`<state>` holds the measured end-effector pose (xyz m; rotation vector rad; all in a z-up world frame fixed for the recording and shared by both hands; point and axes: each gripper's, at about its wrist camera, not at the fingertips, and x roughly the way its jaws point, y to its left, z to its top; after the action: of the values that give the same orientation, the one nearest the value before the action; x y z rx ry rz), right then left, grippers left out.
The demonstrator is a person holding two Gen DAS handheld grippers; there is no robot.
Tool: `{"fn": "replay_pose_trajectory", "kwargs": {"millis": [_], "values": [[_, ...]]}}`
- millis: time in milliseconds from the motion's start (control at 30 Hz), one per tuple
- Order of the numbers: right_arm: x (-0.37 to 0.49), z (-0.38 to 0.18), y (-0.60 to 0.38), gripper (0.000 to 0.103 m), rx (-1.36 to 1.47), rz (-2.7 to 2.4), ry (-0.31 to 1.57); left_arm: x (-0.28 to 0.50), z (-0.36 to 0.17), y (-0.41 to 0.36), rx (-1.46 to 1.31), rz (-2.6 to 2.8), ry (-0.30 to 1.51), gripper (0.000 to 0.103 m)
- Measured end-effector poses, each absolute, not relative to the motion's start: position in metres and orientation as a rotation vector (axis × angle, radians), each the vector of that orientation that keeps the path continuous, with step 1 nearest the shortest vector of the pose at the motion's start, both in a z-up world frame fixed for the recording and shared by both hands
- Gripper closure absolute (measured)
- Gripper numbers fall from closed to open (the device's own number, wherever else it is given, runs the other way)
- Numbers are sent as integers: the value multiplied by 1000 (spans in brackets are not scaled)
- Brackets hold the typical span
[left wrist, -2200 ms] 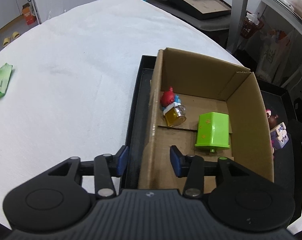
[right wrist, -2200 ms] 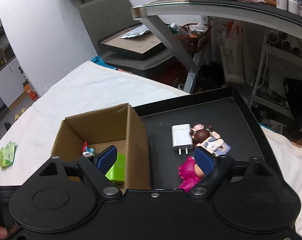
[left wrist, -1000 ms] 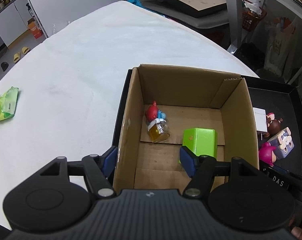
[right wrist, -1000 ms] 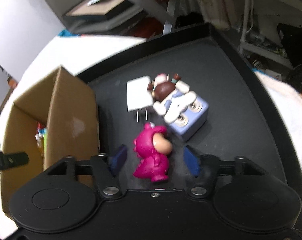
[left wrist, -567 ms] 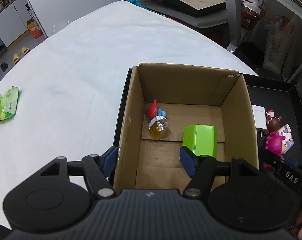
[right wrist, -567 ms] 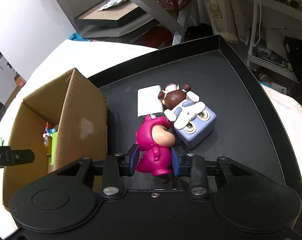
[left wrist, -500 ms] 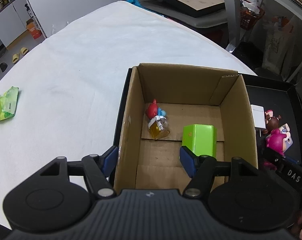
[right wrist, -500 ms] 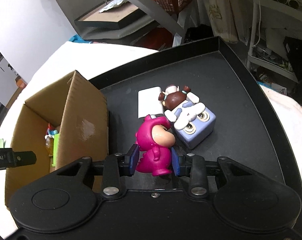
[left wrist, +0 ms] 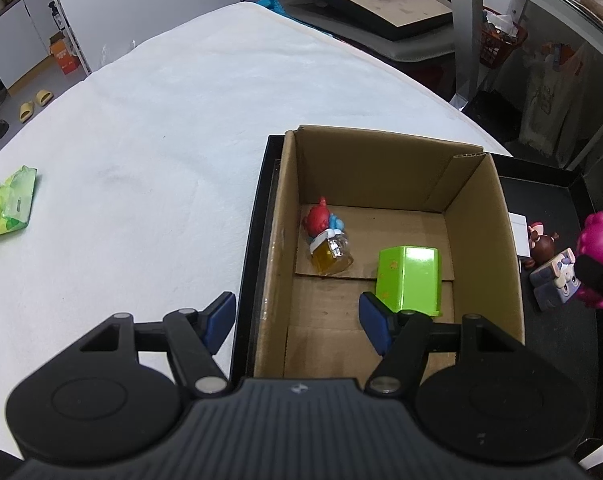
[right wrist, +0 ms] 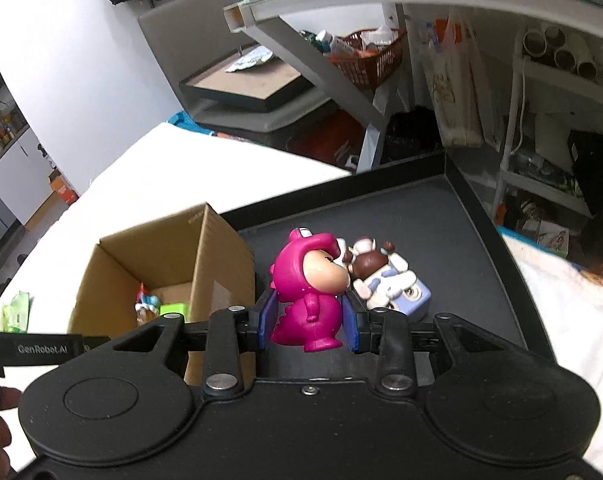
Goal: Organize rigid objects
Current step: 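Lift the pink figurine with the right gripper toward the box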
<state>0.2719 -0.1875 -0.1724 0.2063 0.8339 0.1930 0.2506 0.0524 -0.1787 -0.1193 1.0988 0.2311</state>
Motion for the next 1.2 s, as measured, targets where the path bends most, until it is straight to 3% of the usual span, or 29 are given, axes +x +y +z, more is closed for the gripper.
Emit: {"fn": "replay_pose_trajectory", "kwargs": {"millis": [567,900,967,1000,1200], "values": [[266,-135,-148,69,96,190,768,250,-192,78,-217,182,1038,37],[262,-129,-107,69,-2,198,759,250,-207,91,-338,152,1056,65],[262,-129,-98,69,-19,201,763,252,-210,91,-337,159,1056,77],[262,-130,-94,69,-28,204,766,252,-211,92,-336,181,1052,88],[262,-131,-73,69,-62,201,770,246,-214,104,-419,227,1036,90]]}}
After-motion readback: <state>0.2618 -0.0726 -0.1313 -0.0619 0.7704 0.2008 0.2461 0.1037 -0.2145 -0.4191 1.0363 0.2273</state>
